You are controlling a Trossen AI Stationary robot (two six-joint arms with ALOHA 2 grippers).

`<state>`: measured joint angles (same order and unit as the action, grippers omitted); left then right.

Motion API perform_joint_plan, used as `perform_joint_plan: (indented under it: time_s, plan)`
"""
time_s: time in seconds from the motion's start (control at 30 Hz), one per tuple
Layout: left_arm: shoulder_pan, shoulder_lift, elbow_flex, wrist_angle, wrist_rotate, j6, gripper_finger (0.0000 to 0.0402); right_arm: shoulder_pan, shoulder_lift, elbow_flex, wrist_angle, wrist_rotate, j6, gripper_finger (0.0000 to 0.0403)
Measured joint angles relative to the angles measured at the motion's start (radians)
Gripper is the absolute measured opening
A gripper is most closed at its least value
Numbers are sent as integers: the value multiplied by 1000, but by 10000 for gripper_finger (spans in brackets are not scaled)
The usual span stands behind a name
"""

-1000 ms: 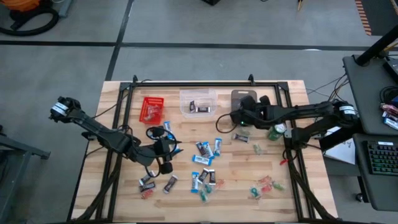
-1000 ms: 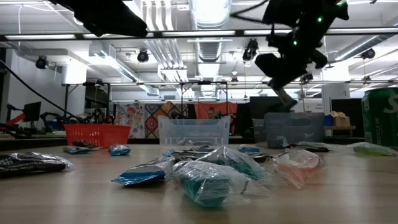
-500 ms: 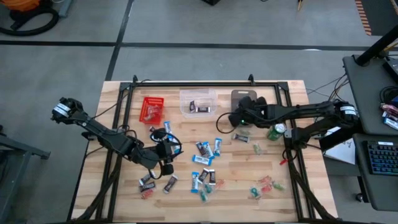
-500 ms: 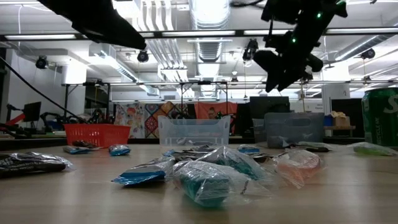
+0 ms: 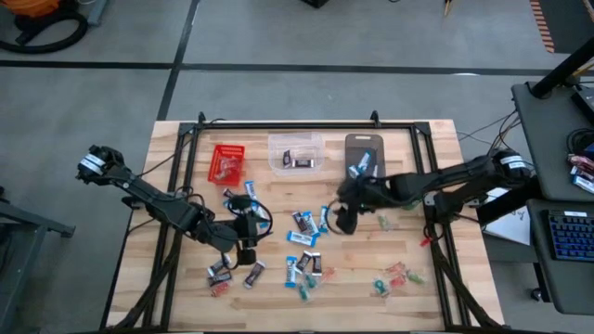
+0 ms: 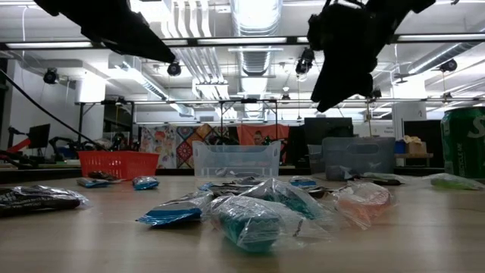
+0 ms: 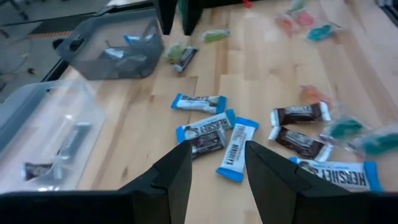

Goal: Sort candy
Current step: Put the green candy into the red bin

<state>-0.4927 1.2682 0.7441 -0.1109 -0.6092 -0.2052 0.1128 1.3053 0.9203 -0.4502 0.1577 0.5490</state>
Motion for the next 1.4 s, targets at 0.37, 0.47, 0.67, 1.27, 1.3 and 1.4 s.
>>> perform_joint_plan:
  time_s: [0.37,0.47,0.67,1.27,1.3,1.4]
  plan:
    - [0,0,-9,69,73,143,132,251,5,-37,38,143,89,182]
    - [3,0,-16,80,73,145,132,275,6,-69,32,183,232,178]
    - [11,0,-23,93,70,167,132,278,22,-121,-18,184,361,176]
    - [64,0,-27,143,70,249,132,275,64,-151,-340,106,898,164]
    - [66,0,-27,143,70,249,132,275,66,-151,-363,84,917,163]
    - [68,0,-27,143,70,249,132,275,73,-151,-402,70,947,158]
